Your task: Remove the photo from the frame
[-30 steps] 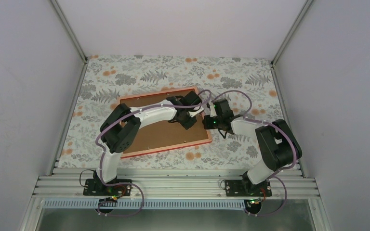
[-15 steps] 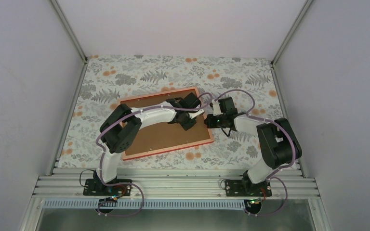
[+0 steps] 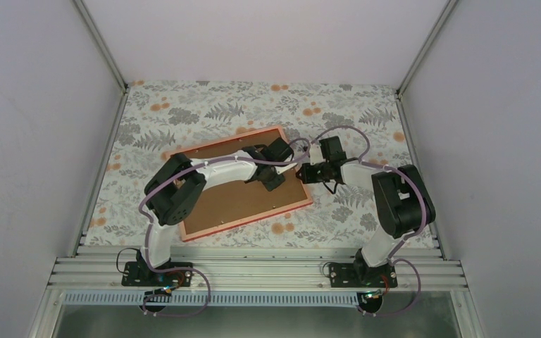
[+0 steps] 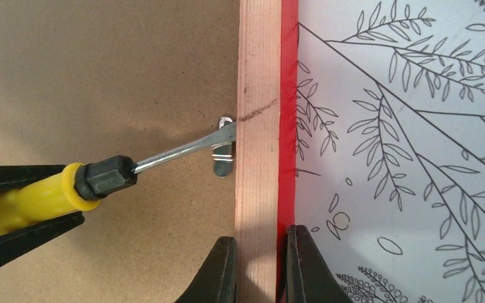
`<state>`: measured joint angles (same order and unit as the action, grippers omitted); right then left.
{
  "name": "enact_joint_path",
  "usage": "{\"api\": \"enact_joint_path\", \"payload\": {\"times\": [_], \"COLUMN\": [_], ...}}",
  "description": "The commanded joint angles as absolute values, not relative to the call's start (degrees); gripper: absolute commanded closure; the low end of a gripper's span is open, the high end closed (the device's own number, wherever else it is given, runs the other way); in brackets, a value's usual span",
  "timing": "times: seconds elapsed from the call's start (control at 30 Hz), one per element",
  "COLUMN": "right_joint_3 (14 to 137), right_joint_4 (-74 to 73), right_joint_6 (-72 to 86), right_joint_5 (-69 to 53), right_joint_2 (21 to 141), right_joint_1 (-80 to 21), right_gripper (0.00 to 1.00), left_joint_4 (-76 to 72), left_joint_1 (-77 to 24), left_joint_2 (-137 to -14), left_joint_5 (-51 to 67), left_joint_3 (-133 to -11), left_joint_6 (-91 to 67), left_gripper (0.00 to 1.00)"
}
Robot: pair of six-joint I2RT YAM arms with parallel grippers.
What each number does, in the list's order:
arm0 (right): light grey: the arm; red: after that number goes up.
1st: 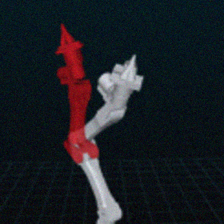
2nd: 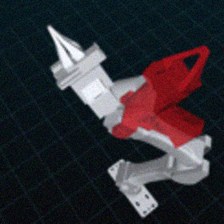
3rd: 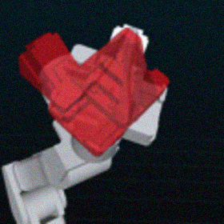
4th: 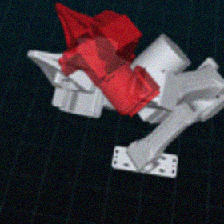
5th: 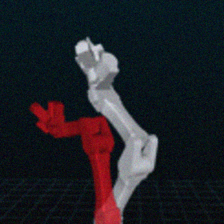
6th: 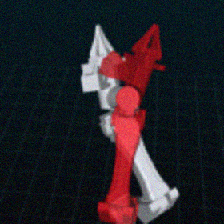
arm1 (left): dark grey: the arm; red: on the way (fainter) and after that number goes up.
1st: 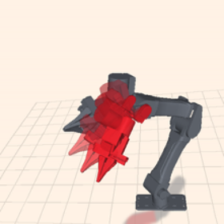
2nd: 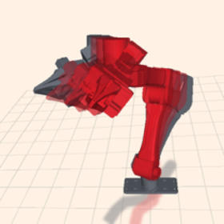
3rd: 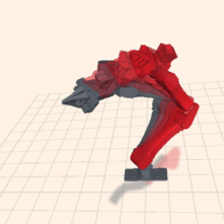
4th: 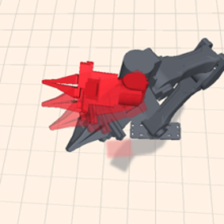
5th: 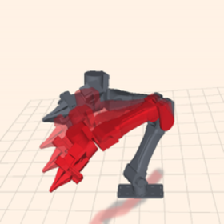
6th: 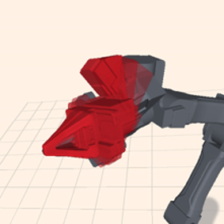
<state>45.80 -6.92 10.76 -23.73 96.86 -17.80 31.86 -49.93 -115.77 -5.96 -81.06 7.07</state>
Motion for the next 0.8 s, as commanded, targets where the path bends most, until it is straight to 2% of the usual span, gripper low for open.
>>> {"api": "enact_joint_path", "payload": {"times": [0.0,0.4,0.77], "right_joint_3": [47.1,44.7,41.9], "right_joint_4": [-2.2,-0.8,1.3], "right_joint_6": [9.3,11.2,13.9], "right_joint_5": [-24.3,-22.4,-22.6], "right_joint_2": [99.1,97.4,95.8], "right_joint_1": [-17.1,-17.0,-17.0], "right_gripper": [0.96,0.96,0.96], "left_joint_4": [40.5,38.0,31.6], "left_joint_1": [-52.3,-48.9,-50.2], "left_joint_2": [-113.9,-106.9,-106.6], "left_joint_5": [-0.4,-6.5,-2.4], "left_joint_3": [-78.7,-78.9,-77.5], "left_joint_6": [10.1,1.5,-7.3], "left_gripper": [0.97,0.98,0.97]}}
